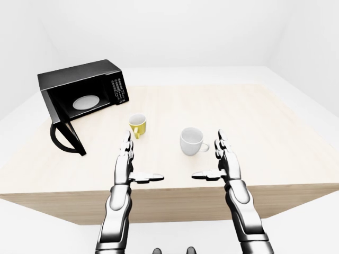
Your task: Close the microwave.
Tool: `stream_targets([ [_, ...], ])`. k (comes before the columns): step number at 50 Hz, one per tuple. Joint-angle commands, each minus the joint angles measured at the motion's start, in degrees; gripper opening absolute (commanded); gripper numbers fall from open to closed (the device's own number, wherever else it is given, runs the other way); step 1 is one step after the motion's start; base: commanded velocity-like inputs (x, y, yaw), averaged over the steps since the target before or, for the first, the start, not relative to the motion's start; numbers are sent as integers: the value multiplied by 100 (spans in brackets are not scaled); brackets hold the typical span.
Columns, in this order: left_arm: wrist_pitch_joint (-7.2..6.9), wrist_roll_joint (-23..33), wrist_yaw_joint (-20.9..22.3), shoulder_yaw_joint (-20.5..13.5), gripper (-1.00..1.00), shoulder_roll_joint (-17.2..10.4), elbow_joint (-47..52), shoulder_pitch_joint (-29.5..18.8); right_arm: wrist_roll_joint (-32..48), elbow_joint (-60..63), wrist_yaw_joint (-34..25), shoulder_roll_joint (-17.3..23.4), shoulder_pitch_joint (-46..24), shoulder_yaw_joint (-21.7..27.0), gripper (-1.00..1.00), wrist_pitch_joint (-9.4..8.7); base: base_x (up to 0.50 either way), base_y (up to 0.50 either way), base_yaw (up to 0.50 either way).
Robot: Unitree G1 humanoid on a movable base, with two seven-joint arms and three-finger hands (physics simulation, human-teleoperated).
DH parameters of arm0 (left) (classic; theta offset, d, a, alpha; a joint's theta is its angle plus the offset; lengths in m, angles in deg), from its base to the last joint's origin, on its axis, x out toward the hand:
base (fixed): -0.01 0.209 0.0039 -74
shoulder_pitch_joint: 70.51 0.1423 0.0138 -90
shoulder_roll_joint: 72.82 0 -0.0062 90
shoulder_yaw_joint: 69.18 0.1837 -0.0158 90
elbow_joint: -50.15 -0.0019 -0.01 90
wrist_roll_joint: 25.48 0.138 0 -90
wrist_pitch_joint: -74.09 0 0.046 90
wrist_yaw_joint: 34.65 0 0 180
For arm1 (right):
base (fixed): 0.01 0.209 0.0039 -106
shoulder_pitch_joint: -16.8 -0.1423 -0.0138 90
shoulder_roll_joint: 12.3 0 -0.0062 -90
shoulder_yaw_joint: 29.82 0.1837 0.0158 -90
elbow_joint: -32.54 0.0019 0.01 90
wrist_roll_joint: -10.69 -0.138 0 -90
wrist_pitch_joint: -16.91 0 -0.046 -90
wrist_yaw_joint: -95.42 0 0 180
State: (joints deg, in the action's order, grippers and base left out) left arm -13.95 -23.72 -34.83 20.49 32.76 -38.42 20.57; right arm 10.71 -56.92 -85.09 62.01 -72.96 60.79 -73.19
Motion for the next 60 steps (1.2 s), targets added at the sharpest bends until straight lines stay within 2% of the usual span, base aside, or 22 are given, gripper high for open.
stream_targets([
  [1, 304, 448, -64, -34, 100, -52, 337, 231, 1, -102, -58, 47, -20, 114, 100, 87, 0, 0, 0],
  [7, 272, 471, -68, -74, 100, -39, 562, 331, 19, -21, -52, 33, 25, 64, 100, 40, 0, 0, 0],
  [11, 291, 434, -71, -86, 100, -24, 588, 351, 29, -64, -69, 30, 26, 43, 100, 79, 0, 0, 0],
  [22, 185, 449, -77, -61, 100, -6, 918, 458, 55, 80, -79, 11, 99, -6, 100, 20, 0, 0, 0],
  [25, 47, 451, -22, -12, 100, 4, 1417, 612, 195, 643, -22, 3, 302, -87, 100, -221, 0, 0, 0],
  [26, -16, 575, -16, 30, 100, -12, 1877, 760, 245, 1208, -33, -8, 511, -161, 100, -428, 0, 0, 0],
  [28, -362, 486, 66, 23, 100, 23, 2516, 916, 342, 1748, 8, -26, 706, -229, 100, -489, 0, 0, 0],
  [29, -617, 469, 118, 30, 100, 29, 3030, 1040, 431, 2169, 26, -27, 857, -301, 100, -489, 0, 0, 0],
  [30, -696, 462, 134, 23, 100, 41, 3306, 1099, 503, 2404, 52, -26, 944, -344, 100, -489, 0, 0, 0],
  [33, -696, 415, 256, -20, 100, 69, 4714, 1339, 734, 3403, 125, -17, 1334, -560, 100, -489, 0, 0, 0],
  [34, -696, 417, 268, -26, 100, 78, 4752, 1339, 735, 3428, 134, -10, 1342, -570, 100, -489, 0, 0, 0],
  [35, -696, 227, 265, -234, 100, 111, 5558, 1415, 919, 4140, 171, 19, 1618, -736, 100, -489, 0, 0, 0],
  [37, -696, -50, 221, -391, 100, 55, 5833, 1505, 1005, 4554, 213, 70, 1774, -856, 100, -489, 0, 0, 0],
  [38, -696, -182, 122, -423, 100, -67, 5849, 1563, 1044, 4654, 243, 97, 1815, -891, 100, -489, 0, 0, 0],
  [40, -696, -591, -331, -489, 100, -557, 5853, 1799, 1139, 4972, 290, 154, 1939, -994, 100, -489, 0, 0, 0],
  [42, -696, -1150, -1002, -524, 100, -1362, 5852, 2201, 1243, 5372, 342, 210, 2089, -1084, 100, -489, 0, 0, 0],
  [45, -148, -1740, -2010, -515, 100, -2519, 5853, 2537, 1345, 5693, 405, 263, 2201, -1156, 100, -489, 0, 0, 0],
  [46, -45, -1882, -2309, -489, 100, -2861, 5853, 2586, 1343, 5706, 415, 273, 2200, -1162, 100, -489, 0, 0, 0],
  [48, 304, -2139, -2805, -533, 100, -3428, 5854, 2780, 1394, 5848, 448, 303, 2259, -1231, 100, -489, 0, 0, 0],
  [49, 304, -2201, -2983, -547, 100, -3635, 5854, 2851, 1433, 5883, 470, 325, 2282, -1272, 100, -489, 0, 0, 0],
  [52, 304, -2371, -2983, -621, 100, -4023, 5855, 3078, 1537, 5945, 487, 331, 2373, -1345, 100, -489, 0, 0, 0],
  [60, 304, -2393, -2983, -765, 100, -4260, 5856, 3406, 1773, 5946, 340, 89, 2487, -1289, 100, -489, 0, 0, 0],
])
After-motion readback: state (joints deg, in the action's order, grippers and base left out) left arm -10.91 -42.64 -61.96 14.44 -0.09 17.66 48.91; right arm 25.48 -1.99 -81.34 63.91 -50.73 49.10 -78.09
